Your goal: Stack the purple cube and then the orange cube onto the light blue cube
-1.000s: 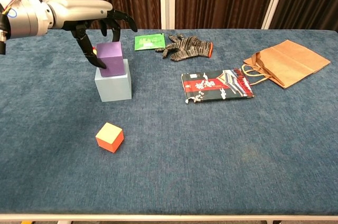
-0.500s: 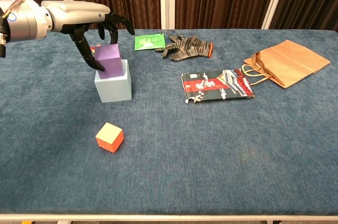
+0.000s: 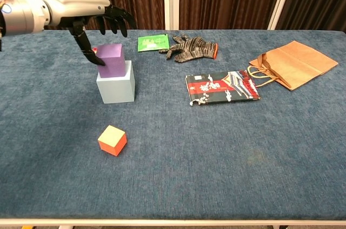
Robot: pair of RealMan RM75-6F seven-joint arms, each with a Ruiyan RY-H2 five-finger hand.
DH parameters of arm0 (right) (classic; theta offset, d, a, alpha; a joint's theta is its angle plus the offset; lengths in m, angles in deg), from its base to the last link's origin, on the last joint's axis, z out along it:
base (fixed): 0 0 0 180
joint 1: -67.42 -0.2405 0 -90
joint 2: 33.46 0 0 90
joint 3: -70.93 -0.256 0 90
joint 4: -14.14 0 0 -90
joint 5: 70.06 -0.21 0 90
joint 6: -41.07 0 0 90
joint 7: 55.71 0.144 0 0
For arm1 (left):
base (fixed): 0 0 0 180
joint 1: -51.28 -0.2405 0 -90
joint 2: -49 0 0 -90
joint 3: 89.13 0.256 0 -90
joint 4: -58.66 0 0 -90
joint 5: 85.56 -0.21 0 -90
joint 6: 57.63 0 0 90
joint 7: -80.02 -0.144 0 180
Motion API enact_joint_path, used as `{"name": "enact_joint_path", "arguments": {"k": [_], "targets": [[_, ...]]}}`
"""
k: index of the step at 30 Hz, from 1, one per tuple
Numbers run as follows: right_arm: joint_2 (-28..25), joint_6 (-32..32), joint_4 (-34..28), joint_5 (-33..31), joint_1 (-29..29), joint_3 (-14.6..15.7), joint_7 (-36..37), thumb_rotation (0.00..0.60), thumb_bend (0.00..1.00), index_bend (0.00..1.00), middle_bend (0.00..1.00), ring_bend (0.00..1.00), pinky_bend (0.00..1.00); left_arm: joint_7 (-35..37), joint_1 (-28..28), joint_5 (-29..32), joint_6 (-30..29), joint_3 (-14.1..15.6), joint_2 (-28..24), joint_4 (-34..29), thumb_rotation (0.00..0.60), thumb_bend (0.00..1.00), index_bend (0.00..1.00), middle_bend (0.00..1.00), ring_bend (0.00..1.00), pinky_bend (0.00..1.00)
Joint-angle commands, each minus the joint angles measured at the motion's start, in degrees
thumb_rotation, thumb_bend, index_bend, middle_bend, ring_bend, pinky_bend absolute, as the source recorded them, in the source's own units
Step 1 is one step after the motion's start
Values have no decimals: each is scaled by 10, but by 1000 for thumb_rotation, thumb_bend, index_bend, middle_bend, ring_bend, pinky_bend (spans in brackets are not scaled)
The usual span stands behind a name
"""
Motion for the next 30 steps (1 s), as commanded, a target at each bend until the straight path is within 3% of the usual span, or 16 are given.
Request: {"name": "enact_joint_path", "arguments": {"k": [1,10,15,24,30], "targets": [[-1,1,1,-1,0,-1,2,600,240,21,0,0,0,-25,-7,3,-9,4,-43,-50,600,124,187,350,239,322],[-1,4,3,4,2,1,7,600,240,21,0,0,0,1,-71,-1,-101,-7,-161,-209,600,119,187,350,236,325],[0,3,5,3,2,1,9,600,241,22,1,0,0,41,-130,-54,-166,18,-195,-250,600,119,257,392,241,349],[8,-3,5,2,-1,4,-9,600,241,22,1,0,0,106,-215,-274,-285,115,-176,-179,600,131,374,454,295,406],[8,-4,7,-1,-2,1,-7,600,241,22,2,0,0,175,-233,-339,-311,161,-160,-117,600,137,384,487,347,483]]}}
